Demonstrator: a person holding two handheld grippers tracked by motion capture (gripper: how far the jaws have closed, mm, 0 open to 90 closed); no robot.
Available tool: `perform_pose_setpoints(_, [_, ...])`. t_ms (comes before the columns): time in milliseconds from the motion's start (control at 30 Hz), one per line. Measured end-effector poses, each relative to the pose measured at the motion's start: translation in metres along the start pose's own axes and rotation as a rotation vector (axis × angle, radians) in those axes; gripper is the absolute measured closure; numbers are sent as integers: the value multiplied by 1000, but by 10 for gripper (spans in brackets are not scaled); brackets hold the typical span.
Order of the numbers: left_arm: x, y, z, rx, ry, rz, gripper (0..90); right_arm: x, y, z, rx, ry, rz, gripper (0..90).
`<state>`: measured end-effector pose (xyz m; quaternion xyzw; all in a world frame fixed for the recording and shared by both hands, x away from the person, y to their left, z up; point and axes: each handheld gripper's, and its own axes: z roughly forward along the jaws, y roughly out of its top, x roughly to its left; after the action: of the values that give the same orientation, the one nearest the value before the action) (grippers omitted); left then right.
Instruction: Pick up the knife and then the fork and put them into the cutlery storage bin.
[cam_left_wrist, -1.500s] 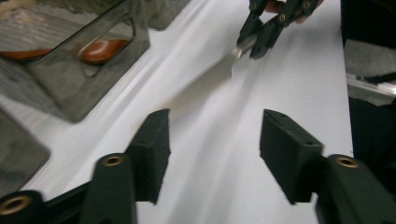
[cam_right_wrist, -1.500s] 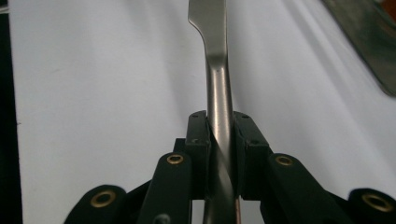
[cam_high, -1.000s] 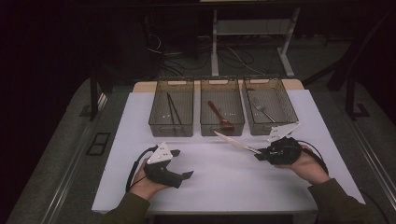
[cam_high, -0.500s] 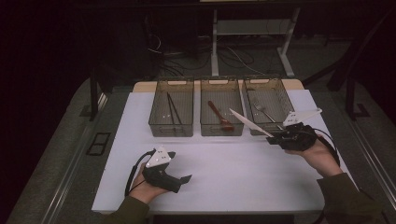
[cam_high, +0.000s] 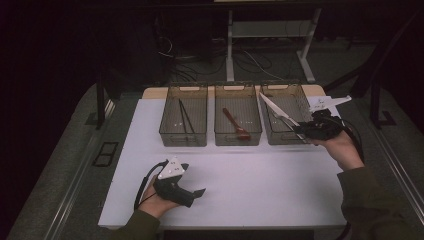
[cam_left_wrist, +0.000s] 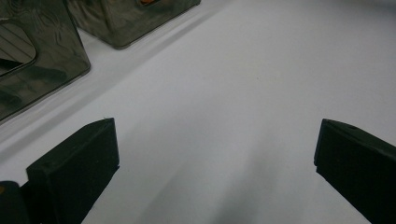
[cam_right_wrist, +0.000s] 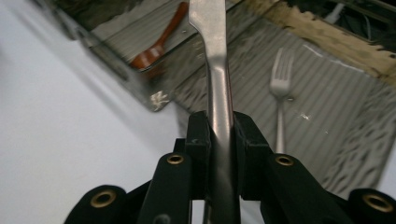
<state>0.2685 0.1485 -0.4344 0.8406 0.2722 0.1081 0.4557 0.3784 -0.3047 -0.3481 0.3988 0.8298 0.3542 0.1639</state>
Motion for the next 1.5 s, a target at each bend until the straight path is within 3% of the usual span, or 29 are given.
perform_pose_setpoints(433, [-1, 0, 2, 2, -9, 6, 0, -40, 22, 12, 44, -89, 108, 771])
perform_pose_setpoints(767, [-2, 0, 3, 10, -25, 8, 0, -57, 30, 43, 139, -113, 172, 771])
perform_pose_setpoints(1067, [-3, 1, 3, 9, -35, 5, 0, -63, 25, 73, 234, -123, 195, 771])
perform_pose_setpoints(1500, [-4, 1, 5, 25, -53, 7, 0, -61, 27, 87, 278, -107, 193, 766])
